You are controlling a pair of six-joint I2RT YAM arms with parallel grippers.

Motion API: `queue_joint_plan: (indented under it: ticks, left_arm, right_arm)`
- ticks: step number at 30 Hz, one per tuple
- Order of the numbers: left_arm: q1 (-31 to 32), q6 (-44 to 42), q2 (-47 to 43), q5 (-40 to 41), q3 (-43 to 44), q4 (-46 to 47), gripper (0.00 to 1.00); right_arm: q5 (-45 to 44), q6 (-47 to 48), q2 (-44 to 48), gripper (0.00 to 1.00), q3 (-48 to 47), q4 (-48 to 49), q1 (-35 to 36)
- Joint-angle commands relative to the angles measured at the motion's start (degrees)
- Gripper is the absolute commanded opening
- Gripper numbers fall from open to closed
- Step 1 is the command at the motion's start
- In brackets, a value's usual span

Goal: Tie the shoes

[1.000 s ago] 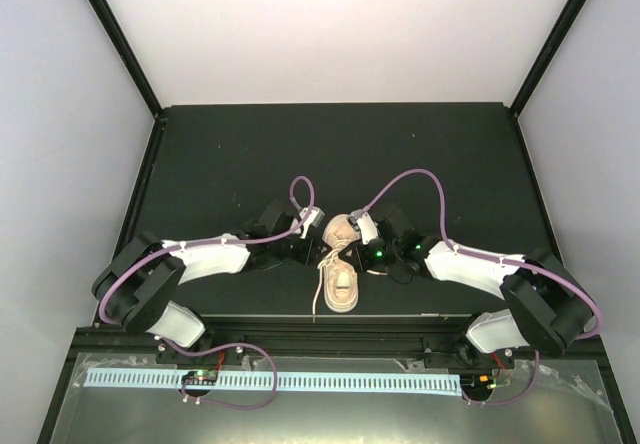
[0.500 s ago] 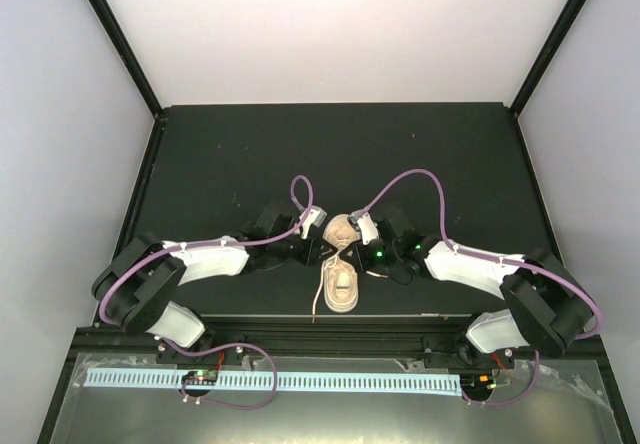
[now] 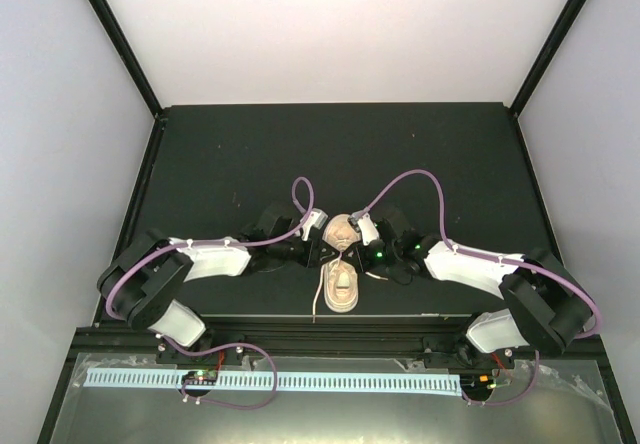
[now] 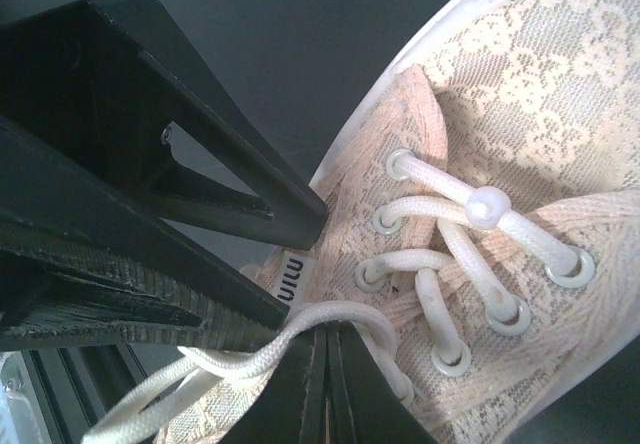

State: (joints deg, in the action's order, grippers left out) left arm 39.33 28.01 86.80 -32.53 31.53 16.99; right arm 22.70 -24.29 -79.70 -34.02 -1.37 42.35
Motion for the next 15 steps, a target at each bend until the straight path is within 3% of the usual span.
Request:
queue_joint_plan:
  ticks: [1, 15]
  left_arm:
    - [-0.44, 0.84, 1.65, -3.46, 0.11, 3.23, 0.33]
    - [-1.10, 2.10, 3.19, -4.46, -0.14, 4.20, 0.30]
  right_arm:
    - [-1.73, 0.78, -0.19, 0.02, -0.34, -0.07, 0.08]
    - [2.14, -3.40, 0.97, 0.02, 2.71, 8.35, 0.05]
